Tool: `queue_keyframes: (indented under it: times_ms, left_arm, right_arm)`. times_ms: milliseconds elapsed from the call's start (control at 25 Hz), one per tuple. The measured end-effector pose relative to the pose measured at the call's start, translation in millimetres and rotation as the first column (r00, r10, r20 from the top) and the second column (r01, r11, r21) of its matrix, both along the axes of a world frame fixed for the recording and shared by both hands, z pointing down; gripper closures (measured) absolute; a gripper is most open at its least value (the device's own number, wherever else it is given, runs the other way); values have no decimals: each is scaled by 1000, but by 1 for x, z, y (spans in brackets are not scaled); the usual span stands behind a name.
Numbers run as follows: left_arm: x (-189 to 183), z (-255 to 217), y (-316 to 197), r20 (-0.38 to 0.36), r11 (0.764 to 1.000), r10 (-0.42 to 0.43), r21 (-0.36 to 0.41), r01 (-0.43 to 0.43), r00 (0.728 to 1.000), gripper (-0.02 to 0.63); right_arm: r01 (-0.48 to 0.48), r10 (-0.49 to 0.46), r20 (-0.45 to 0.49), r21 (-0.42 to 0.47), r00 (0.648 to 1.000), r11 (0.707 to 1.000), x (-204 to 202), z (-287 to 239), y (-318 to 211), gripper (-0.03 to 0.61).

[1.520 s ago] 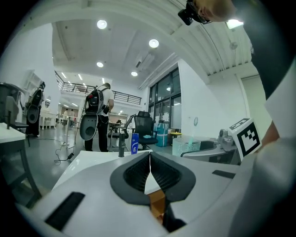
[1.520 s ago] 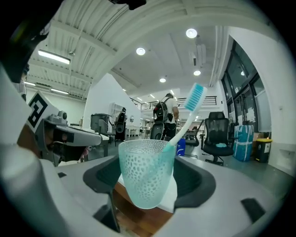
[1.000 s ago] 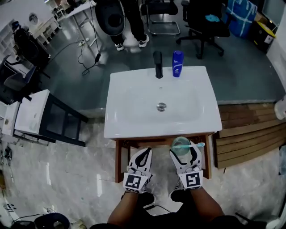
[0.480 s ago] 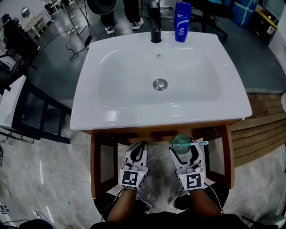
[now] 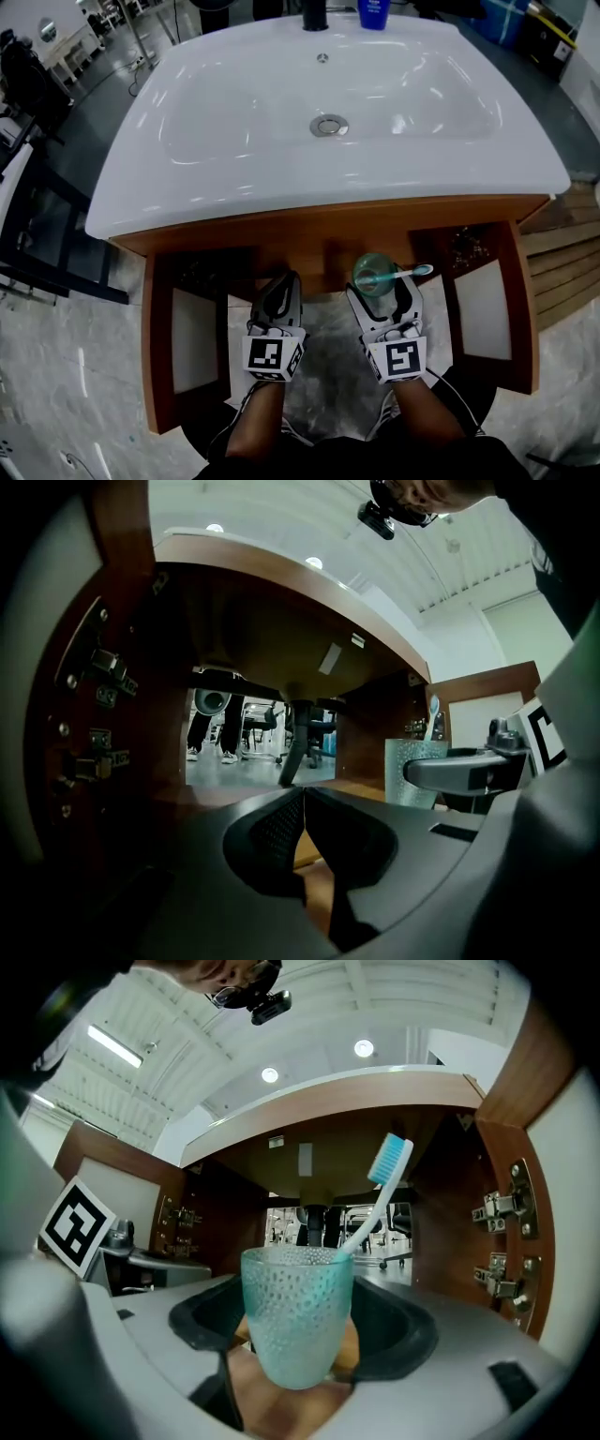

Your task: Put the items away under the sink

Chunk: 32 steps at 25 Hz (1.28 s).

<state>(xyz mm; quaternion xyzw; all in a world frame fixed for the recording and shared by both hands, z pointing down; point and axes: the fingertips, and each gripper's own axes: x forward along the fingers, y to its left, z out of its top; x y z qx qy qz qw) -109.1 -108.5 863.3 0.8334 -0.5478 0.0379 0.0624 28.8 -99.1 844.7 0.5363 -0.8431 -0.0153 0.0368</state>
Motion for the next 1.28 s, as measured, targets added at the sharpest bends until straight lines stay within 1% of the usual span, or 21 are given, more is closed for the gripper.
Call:
queue_keyframes:
  times_ms: [160,280,360,480,720,920,1160,1280]
  left_arm:
    - [-7,2,-2,13,1000,-1,8,0,1000,592]
    - [-11,5,-5,0,1000,-5,-11,5,1000,592]
    - [-10,5,-5,-11,1000,-6,-19,5,1000,592]
    - [-6,3,-7,0,1000,-4,-17,4,1000,592]
    - [-3,-2,-8,20,1000,-16,-7,16,1000,592]
    - [-3,-5,-7,24,1000,-24,12,23,999,592]
    - [4,-9,-5,32,1000,1,26,-2,999,592]
    - [3,-14,-5,34,999,-8,46,7,999,592]
  right_arm:
    - [-17,17,-2,12,1000,1000,2,0,-10,218]
    - [-15,15,-2,20,1000,1000,1,1,-20,218]
    - [-22,22,-7,17,1000,1000,2,3,-30,218]
    - [-42,42,-12,9,999,999,9,5,-49,218]
    - [-57,57,-27,-20,998,998,17,12,-93,218]
    - [-59,58,-13,-55,998,997,17,14,-123,218]
    - [-57,53,-32,-110,998,992,16,21,-141,218]
    - [-55,52,-33,-117,998,992,16,21,-142,216]
